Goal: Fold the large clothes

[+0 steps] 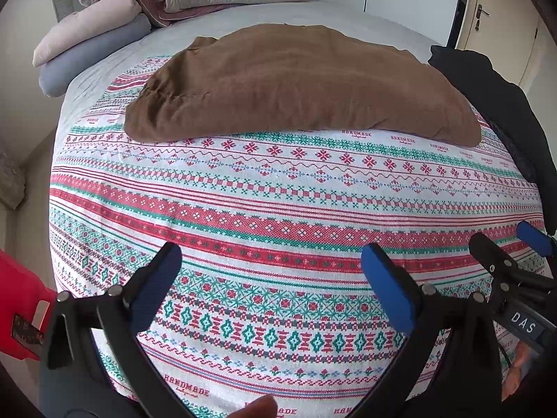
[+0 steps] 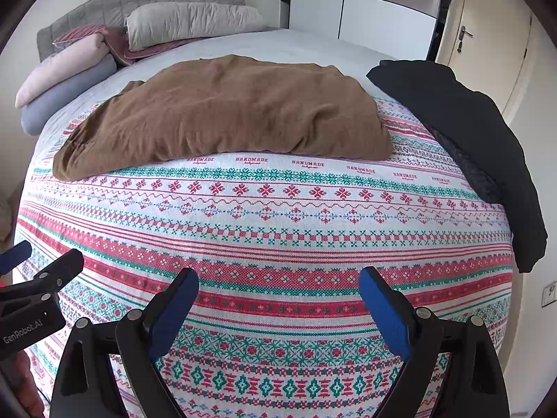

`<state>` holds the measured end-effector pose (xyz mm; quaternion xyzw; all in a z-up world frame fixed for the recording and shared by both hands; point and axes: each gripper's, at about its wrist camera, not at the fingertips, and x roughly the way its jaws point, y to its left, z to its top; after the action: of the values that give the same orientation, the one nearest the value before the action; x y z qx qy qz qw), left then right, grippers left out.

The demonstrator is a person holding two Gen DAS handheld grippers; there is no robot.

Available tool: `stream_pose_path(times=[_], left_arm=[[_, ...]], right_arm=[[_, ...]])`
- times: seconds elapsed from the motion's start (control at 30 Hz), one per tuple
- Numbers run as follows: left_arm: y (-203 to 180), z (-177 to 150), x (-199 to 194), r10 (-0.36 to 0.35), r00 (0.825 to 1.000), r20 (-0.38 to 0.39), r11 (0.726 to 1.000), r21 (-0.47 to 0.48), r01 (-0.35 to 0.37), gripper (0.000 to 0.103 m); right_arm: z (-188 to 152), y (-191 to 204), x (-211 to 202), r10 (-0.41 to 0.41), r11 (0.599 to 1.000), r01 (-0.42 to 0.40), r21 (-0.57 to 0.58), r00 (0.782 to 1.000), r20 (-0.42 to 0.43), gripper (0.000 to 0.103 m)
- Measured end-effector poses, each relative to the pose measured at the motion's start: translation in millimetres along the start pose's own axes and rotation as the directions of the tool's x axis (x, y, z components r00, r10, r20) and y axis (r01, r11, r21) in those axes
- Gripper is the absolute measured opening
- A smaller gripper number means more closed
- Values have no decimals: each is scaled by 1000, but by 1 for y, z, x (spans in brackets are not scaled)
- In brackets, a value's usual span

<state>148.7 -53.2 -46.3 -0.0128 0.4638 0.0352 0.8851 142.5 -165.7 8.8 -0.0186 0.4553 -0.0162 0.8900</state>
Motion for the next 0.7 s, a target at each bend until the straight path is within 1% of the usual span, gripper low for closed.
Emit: stream_pose_path(times=[0.7], left_arm=[[-1, -1, -1, -2, 1000, 6, 1000, 3, 2, 103]], right_arm=[[-3, 0, 2, 5, 1000, -5, -6, 1000, -5, 94]])
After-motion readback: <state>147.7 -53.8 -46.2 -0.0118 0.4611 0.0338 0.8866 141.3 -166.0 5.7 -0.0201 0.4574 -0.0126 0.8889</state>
